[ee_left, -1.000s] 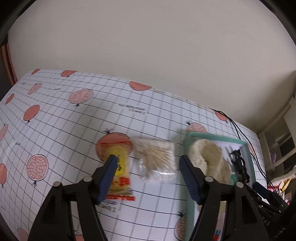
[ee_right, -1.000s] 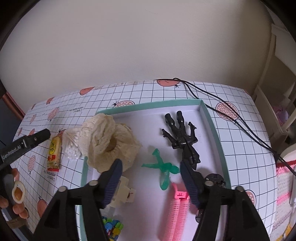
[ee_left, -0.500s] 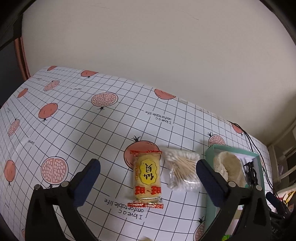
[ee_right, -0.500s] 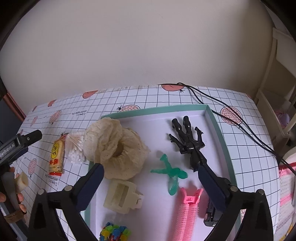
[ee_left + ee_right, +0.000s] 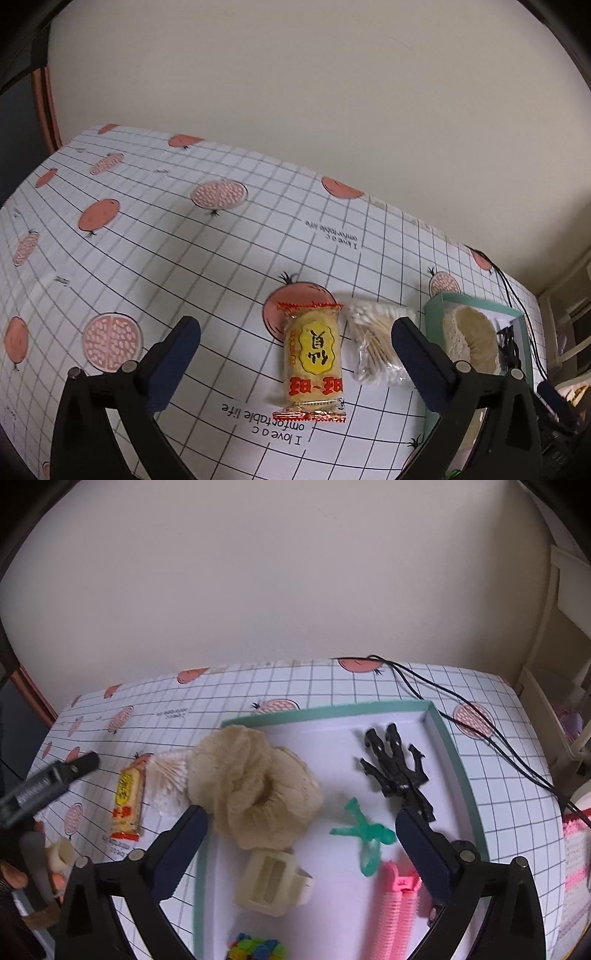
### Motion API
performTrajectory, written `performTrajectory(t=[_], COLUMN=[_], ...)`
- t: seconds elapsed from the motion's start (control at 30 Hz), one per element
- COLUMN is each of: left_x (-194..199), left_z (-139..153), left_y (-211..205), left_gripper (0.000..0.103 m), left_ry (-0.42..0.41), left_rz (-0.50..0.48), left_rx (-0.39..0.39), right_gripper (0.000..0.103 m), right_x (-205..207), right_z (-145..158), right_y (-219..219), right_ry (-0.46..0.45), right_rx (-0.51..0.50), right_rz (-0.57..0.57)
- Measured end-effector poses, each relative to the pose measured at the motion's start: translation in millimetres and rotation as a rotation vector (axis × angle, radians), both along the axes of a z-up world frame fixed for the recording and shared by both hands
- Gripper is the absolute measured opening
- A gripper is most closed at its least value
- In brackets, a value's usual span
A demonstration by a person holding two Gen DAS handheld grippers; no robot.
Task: Organize objects
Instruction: 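Move both tools back toward the yellow snack packet and cotton swab bag, then grasp the yellow snack packet with left tool while right tool grasps the cotton swab bag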
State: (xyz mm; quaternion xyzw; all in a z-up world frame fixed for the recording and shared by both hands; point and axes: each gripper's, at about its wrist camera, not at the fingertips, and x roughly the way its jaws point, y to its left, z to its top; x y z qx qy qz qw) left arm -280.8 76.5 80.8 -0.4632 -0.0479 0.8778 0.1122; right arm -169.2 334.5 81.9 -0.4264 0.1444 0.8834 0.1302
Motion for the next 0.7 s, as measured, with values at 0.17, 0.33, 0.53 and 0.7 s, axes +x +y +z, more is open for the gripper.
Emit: performTrajectory(t=[0.17, 0.33, 0.53, 0.7], left_x=[-5, -4, -7, -10], left_z=[-16, -32, -46, -55], left_y=[8, 18, 20, 13], left_gripper=[0.103, 0.103, 0.103, 0.103], left_ry=[-0.037, -0.070, -0.091, -0.095], left_rz=[-0.024, -0.056, -0.056, -0.030], left_rx=[-0.015, -0.014, -0.048, -0.095], right_gripper=[0.103, 0.103, 0.103, 0.102], right_x=[-15, -38, -68, -84], right_z=[13, 25, 23, 16], right_y=[-14, -28, -54, -77], right_ry=[0.036, 0.061, 0.042, 0.035], right_rx=[0.011, 0.000, 0.005, -0.001], right_rz=[0.029, 0.056, 0.119, 0.168])
